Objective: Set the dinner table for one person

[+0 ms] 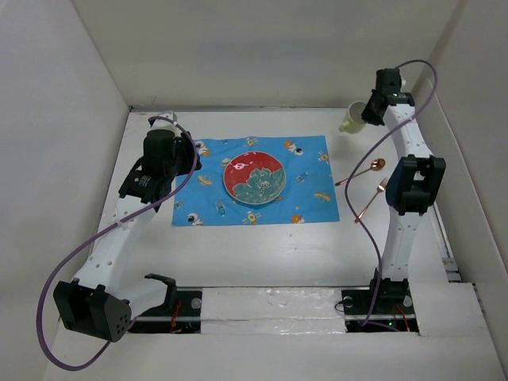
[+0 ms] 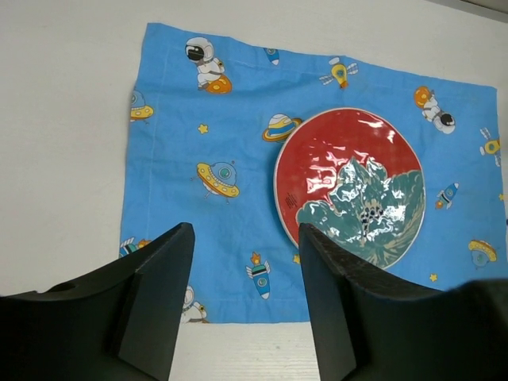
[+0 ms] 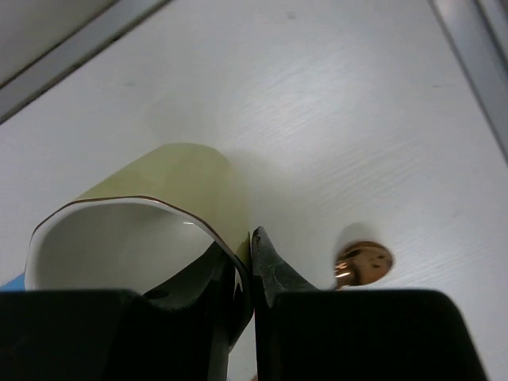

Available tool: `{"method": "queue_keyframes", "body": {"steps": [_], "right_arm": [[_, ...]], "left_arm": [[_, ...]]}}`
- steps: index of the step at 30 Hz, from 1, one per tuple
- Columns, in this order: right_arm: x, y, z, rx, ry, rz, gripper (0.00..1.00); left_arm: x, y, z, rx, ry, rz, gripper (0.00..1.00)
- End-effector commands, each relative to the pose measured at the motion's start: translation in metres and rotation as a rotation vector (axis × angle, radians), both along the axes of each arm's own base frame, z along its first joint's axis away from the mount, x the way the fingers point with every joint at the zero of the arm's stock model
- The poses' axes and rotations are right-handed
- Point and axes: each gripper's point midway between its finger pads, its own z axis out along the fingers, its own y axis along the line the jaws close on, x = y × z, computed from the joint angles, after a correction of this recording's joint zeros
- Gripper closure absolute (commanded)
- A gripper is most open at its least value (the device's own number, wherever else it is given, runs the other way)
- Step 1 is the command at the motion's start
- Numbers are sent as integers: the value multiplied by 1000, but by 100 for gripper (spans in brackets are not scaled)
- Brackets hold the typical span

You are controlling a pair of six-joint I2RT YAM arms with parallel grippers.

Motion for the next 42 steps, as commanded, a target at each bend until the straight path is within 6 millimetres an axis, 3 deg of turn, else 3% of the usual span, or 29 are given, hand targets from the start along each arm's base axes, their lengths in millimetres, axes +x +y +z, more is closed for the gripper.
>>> {"method": "queue_keyframes", "body": {"steps": [1, 3, 7, 11, 14, 15, 31, 37, 38, 40, 42], "right_arm": [[6, 74, 73, -5, -150, 214, 100], [2, 100, 66, 2, -124, 271, 100], [-2, 132, 53, 2, -86, 344, 100], [2, 148, 43, 12, -63, 377, 100], [7, 153, 44, 7, -62, 389, 100], [7, 152, 32, 0, -31, 386, 100], [4, 147, -16, -16, 94, 378, 99], [7, 141, -15, 7, 90, 374, 59], [8, 143, -8, 12, 73, 379, 52], [12, 140, 5, 22, 40, 377, 47], [18, 133, 33, 45, -28, 371, 44]], "left_arm": [[2, -9, 28, -41, -82, -35, 47], [1, -9, 31, -34, -88, -40, 42], [-2, -6, 36, -24, -95, -39, 38], [-3, -9, 33, -33, -90, -49, 35], [-4, -9, 32, -37, -90, -51, 35], [-4, -9, 32, -36, -88, -49, 35], [-5, -7, 29, -33, -86, -42, 34], [-4, -9, 27, -40, -80, -44, 34], [-4, -9, 26, -41, -79, -46, 35], [-3, -10, 27, -44, -79, -49, 35], [-3, -12, 27, -50, -76, -58, 35]]}}
